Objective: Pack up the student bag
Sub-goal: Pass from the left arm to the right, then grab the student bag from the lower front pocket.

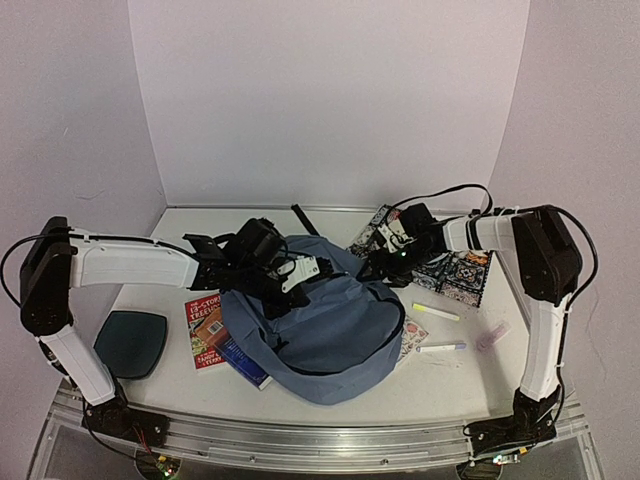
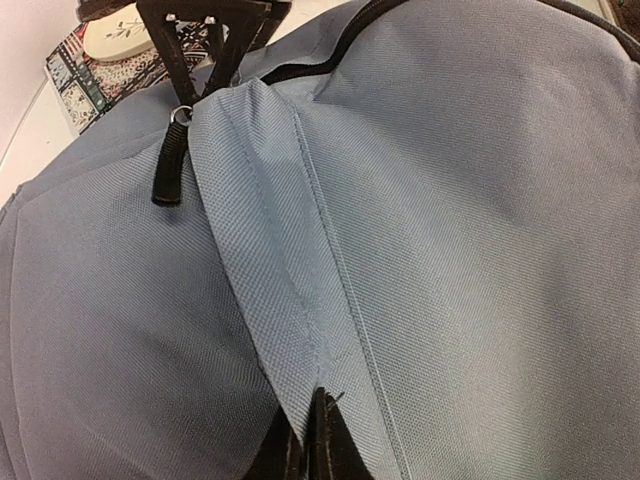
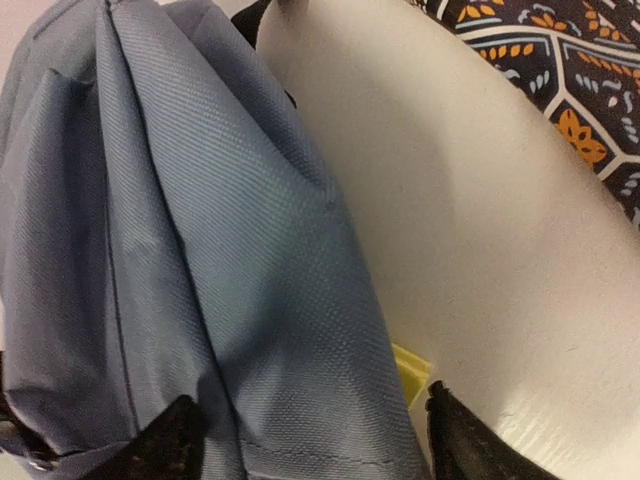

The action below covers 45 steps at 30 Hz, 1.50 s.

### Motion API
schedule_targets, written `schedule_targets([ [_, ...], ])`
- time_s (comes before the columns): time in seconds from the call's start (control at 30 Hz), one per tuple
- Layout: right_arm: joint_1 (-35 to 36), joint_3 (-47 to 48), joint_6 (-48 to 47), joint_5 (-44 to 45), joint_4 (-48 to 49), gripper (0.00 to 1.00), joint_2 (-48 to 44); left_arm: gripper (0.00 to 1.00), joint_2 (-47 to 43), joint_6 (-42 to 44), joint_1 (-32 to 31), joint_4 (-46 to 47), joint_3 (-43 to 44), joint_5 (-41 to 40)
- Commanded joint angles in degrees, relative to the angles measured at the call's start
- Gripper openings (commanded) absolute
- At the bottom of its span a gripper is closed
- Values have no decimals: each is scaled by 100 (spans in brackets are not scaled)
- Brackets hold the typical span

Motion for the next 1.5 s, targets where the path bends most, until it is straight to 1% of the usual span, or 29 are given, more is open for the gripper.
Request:
schedule_targets([
  [0.0,16,211,-22,-485,-96,33,-88,11,-254,-155,-14,389,-25,113],
  [0.03,19,186,-28,-495,6,22,-154,13,-253,-183,-14,412,-19,108],
  [0.1,15,142,-51,-502,66,6,-290,17,-240,-265,-14,456,23,81],
  [0.13,18,128,-67,-515,69,0,-361,20,-236,-329,-13,476,50,65],
  [0.3,17,43,-135,-597,131,0,-597,38,-219,-829,7,654,246,-242],
  [0.37,17,-16,-142,-610,187,0,-680,46,-186,-1232,87,731,368,-273],
  [0.43,15,-72,-159,-610,224,0,-745,52,-139,-1759,244,794,496,-59],
  [0.57,29,-160,-173,-577,252,0,-814,58,-12,-3045,626,902,726,660],
  [0.7,66,-228,-142,-517,320,0,-914,62,229,-4232,856,994,851,1234],
  [0.83,84,-275,-105,-470,382,0,-986,61,542,-4975,883,1165,929,1755],
  [1.03,107,-296,-84,-438,411,0,-1062,52,969,-5509,883,1226,1142,2241],
  [1.37,146,-342,-54,-415,451,0,-1128,31,1310,-5696,883,1249,1309,2601],
  [1.43,148,-358,-46,-409,464,0,-1145,25,1336,-5712,883,1258,1310,2611],
  [1.47,152,-368,-41,-401,469,0,-1150,20,1346,-5734,884,1260,1300,2620],
])
